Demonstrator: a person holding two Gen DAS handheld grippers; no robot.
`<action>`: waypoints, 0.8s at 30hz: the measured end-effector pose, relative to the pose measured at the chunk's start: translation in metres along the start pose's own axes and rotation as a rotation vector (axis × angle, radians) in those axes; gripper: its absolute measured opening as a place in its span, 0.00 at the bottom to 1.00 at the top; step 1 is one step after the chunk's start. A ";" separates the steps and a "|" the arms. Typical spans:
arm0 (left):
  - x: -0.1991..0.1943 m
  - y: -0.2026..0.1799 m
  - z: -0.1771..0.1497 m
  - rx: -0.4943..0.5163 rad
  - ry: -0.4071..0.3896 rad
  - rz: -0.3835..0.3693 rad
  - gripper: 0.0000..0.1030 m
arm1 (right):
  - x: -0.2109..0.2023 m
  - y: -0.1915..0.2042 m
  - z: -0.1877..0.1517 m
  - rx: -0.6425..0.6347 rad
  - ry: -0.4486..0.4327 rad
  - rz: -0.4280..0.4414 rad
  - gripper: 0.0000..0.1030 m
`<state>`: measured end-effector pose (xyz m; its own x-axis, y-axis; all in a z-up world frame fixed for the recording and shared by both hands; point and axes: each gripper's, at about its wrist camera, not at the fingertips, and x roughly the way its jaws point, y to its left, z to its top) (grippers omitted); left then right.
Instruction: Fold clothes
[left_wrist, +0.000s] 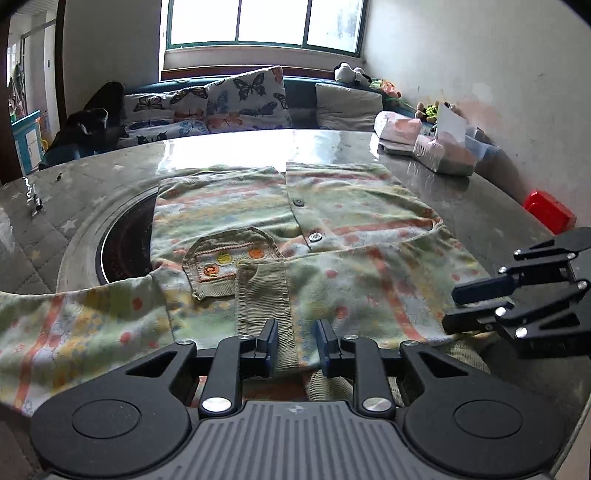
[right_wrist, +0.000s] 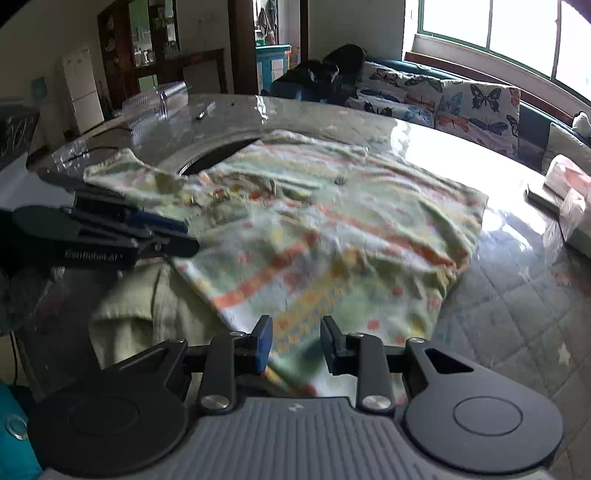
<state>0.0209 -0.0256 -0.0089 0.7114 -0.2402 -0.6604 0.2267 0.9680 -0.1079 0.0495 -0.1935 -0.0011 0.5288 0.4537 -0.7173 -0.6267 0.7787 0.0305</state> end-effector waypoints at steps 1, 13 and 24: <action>-0.002 0.003 0.001 -0.013 -0.006 0.000 0.27 | 0.001 0.001 0.004 -0.005 -0.007 0.002 0.27; -0.046 0.105 -0.006 -0.262 -0.071 0.337 0.47 | 0.051 0.023 0.039 -0.043 -0.017 0.047 0.33; -0.068 0.204 -0.029 -0.543 -0.070 0.722 0.46 | 0.039 0.025 0.038 -0.044 -0.021 0.045 0.36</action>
